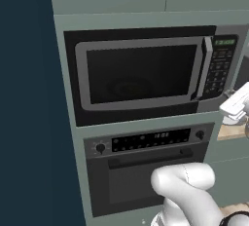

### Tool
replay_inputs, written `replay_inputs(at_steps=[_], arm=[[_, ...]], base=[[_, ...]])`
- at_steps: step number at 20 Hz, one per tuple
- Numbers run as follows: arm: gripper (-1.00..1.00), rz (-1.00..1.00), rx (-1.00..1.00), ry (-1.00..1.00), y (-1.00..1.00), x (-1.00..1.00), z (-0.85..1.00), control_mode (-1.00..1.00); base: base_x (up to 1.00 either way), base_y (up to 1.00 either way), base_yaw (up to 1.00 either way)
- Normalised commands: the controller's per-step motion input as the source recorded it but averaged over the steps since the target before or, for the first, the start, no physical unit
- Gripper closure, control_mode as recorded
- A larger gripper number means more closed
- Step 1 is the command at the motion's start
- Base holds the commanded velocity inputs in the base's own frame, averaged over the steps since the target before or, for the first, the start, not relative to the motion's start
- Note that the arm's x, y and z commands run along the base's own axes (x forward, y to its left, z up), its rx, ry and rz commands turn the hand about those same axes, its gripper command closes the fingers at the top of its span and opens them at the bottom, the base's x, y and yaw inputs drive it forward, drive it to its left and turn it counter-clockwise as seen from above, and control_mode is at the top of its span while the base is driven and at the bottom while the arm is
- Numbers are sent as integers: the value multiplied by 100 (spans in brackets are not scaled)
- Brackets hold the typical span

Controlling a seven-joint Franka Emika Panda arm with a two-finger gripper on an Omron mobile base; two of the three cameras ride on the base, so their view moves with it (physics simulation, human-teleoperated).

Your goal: Pick the cheese from the counter and place it in the microwave. Then turn on the microwave.

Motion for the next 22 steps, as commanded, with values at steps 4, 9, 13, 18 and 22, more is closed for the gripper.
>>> replay_inputs(at_steps=[4, 9, 13, 18, 22], arm=[[100, -3, -4, 0, -1, 9, -17, -100], [100, -2, -3, 0, 0, 10, -17, -100], [100, -2, -2, 0, 0, 21, -4, -100], [100, -2, -1, 0, 0, 23, -4, -100], [100, -1, 0, 0, -8, 23, -9, -100]], base=[[0, 0, 0], [0, 0, 0], [0, 0, 0], [0, 0, 0], [0, 0, 0]])
